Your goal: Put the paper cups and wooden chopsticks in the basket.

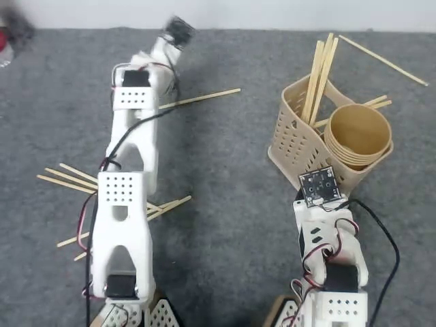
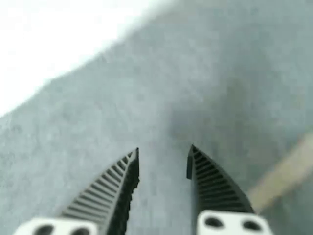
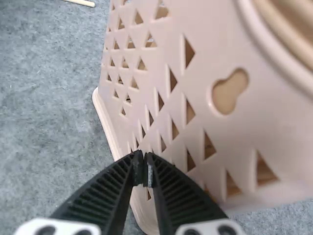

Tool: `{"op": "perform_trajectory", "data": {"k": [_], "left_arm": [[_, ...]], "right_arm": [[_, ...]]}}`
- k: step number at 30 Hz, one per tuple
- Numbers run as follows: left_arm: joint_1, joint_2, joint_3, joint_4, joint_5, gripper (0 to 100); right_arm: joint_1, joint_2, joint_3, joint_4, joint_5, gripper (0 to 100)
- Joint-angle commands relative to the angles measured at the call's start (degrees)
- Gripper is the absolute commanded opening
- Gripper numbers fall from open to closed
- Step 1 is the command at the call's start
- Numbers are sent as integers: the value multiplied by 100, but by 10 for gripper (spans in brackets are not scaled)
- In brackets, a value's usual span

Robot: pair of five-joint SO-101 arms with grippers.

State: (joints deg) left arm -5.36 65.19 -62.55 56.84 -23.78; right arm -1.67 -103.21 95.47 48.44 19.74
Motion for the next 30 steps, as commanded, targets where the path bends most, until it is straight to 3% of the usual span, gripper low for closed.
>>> {"op": "perform_trajectory", "data": {"k": [1,3,6,14,18,25,30], "left_arm": [[18,105,541,-1934,273,152],[88,343,541,-1916,97,152],[273,484,444,-1125,-220,152],[492,536,-769,2831,-2277,15],[422,527,-936,4457,-3305,13],[-26,-255,-277,4396,-3305,13],[18,-941,-224,4396,-2655,70]], "right_arm": [[48,-75,79,-101,-18,8],[48,-75,79,-101,-18,8],[48,-75,79,-101,-18,8],[48,-75,79,-101,-18,8],[48,-75,79,-101,-18,8],[48,-75,79,-101,-18,8],[48,-75,79,-101,-18,8]]}}
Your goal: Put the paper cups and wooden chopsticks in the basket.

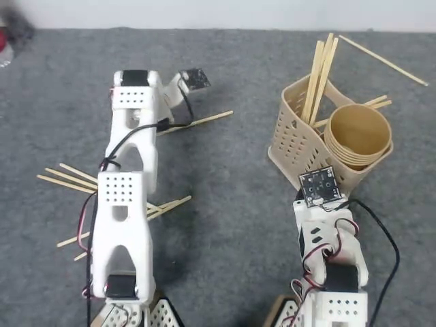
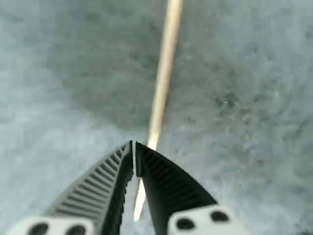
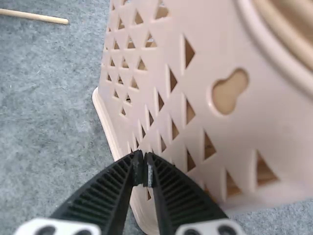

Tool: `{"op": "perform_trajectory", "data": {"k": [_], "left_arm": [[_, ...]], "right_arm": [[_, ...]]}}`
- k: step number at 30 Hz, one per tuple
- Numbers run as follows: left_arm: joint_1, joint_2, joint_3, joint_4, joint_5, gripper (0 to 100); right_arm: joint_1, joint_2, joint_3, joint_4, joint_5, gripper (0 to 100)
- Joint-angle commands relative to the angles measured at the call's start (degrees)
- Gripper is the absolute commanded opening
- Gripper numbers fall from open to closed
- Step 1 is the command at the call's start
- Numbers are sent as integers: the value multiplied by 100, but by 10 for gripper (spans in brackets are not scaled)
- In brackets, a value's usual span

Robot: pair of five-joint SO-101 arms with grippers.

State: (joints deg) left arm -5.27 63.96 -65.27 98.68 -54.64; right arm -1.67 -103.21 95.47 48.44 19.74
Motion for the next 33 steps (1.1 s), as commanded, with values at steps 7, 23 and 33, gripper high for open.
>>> {"op": "perform_trajectory", "data": {"k": [7,23,33], "left_arm": [[211,-993,822,211,202,193],[114,-536,1112,-1204,387,186],[202,-158,1103,-484,-615,112]], "right_arm": [[48,-75,79,-101,-18,8],[48,-75,79,-101,-18,8],[40,-75,79,-92,-18,8]]}}
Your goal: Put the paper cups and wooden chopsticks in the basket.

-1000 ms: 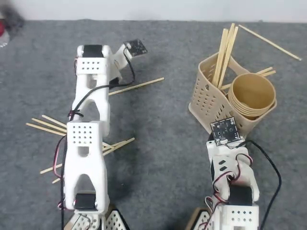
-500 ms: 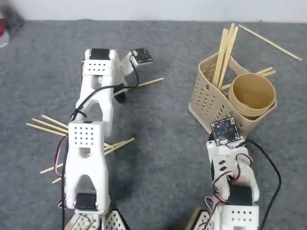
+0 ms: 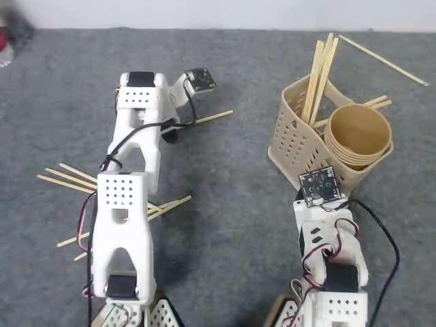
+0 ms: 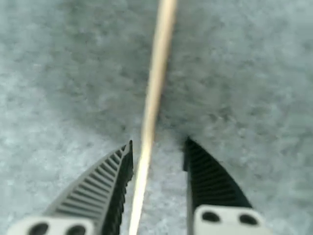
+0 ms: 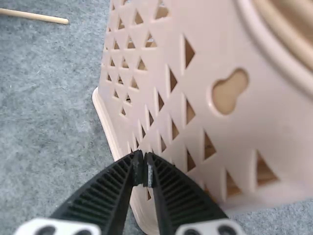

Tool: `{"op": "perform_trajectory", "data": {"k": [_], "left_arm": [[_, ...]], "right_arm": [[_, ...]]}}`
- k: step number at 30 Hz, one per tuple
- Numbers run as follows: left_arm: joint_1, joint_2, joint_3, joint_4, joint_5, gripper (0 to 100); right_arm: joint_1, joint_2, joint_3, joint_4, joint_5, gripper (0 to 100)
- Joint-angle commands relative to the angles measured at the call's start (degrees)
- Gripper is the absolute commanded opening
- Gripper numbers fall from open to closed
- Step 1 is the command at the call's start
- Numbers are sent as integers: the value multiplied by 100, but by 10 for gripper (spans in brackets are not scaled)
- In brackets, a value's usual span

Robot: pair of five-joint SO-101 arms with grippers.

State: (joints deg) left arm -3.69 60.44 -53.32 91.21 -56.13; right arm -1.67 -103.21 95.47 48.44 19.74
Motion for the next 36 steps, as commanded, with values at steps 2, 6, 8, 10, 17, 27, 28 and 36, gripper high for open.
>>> {"op": "perform_trajectory", "data": {"k": [2,6,8,10,17,27,28,36], "left_arm": [[35,334,-374,519,-642,103],[132,484,-567,941,-1020,93],[149,492,-567,941,-1116,57],[167,492,-567,941,-1284,7],[185,-53,-1033,941,-791,10],[413,-2532,-1024,949,712,10],[501,-2778,-1015,949,897,10],[914,-3807,22,914,1204,12]], "right_arm": [[40,-75,79,-13,-18,8],[-207,-75,79,66,-18,8],[-215,-75,79,66,-18,8],[-215,-75,79,66,-18,8],[-215,-75,79,57,-18,8],[-233,-75,9,66,-18,8],[-242,-75,0,119,-18,8],[-268,-75,-519,866,-70,8]]}}
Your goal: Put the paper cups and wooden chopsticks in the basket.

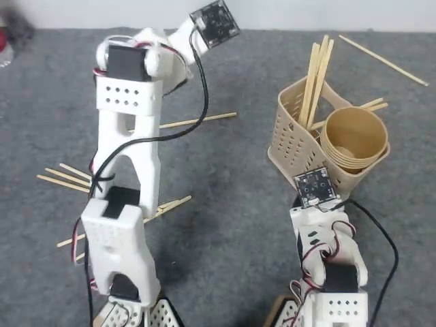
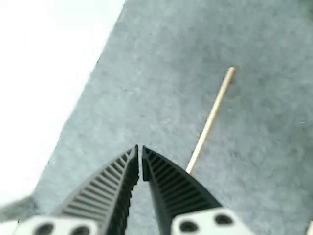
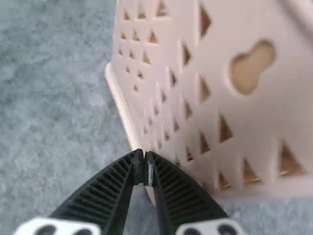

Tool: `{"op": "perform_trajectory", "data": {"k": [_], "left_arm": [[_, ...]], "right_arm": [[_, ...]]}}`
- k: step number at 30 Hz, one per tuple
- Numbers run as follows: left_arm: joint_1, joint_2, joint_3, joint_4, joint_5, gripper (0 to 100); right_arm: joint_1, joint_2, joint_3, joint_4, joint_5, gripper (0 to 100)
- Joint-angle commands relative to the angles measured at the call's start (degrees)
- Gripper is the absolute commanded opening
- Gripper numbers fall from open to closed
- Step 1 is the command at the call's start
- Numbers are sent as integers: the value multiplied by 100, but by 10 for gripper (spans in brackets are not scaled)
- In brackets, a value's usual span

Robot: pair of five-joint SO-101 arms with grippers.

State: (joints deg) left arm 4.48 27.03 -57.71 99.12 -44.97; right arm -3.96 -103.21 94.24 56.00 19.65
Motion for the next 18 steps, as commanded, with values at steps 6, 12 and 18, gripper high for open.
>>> {"op": "perform_trajectory", "data": {"k": [6,12,18], "left_arm": [[-396,413,1226,-220,-44,117],[-914,1820,1226,-1389,-79,181],[-941,2901,233,-1626,-79,181]], "right_arm": [[-760,-84,-958,857,-70,8],[-1455,-84,-1152,1200,-18,8],[-1499,-84,-1064,1182,-18,8]]}}
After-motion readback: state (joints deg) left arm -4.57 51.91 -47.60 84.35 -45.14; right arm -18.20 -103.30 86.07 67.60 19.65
